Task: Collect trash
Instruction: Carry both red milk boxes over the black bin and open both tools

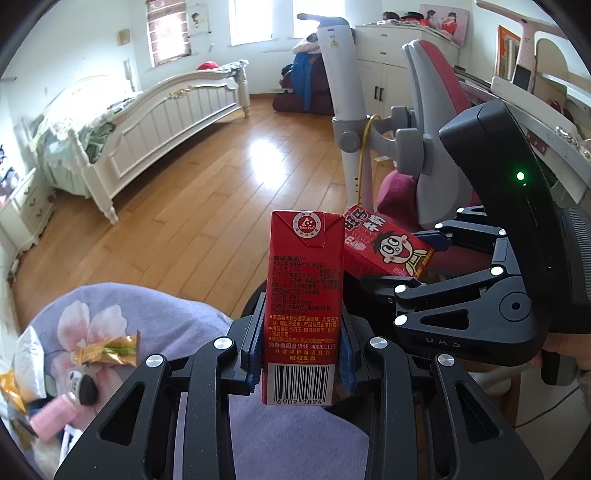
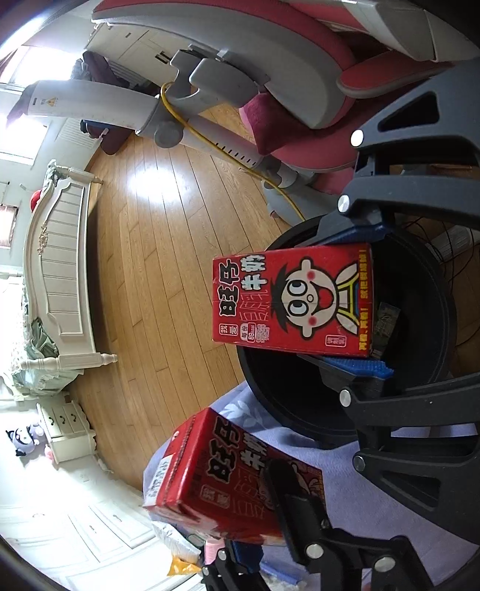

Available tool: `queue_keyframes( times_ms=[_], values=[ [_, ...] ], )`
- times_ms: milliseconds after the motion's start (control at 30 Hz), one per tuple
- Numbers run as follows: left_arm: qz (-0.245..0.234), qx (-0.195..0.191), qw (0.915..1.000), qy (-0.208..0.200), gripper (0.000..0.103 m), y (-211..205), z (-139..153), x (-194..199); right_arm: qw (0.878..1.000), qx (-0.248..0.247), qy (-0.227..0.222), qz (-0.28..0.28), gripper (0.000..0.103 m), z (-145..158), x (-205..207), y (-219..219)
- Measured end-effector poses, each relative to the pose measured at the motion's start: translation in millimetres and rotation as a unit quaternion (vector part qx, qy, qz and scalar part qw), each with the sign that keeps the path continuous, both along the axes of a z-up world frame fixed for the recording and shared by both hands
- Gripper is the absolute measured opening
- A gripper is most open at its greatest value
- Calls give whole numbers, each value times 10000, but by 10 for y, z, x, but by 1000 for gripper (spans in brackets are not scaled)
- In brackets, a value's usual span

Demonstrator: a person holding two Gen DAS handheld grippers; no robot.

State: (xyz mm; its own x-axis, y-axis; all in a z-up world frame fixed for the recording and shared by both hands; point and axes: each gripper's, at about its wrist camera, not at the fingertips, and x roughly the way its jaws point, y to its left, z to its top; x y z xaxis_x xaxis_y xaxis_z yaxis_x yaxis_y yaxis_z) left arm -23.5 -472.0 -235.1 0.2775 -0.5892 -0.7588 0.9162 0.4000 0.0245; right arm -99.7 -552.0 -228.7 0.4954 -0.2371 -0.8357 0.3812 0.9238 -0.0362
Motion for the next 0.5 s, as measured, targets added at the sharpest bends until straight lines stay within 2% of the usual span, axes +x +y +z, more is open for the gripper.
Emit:
queue_keyframes(
  times_ms=[467,500],
  values=[
    [-31,76,9997,224,33,-67,-178,85,9999,52,124,-91,48,-102,49,-93],
    [-7,81,9997,215,37,-81,-185,87,9998,41,143,-95,50,-113,51,-96]
  ],
)
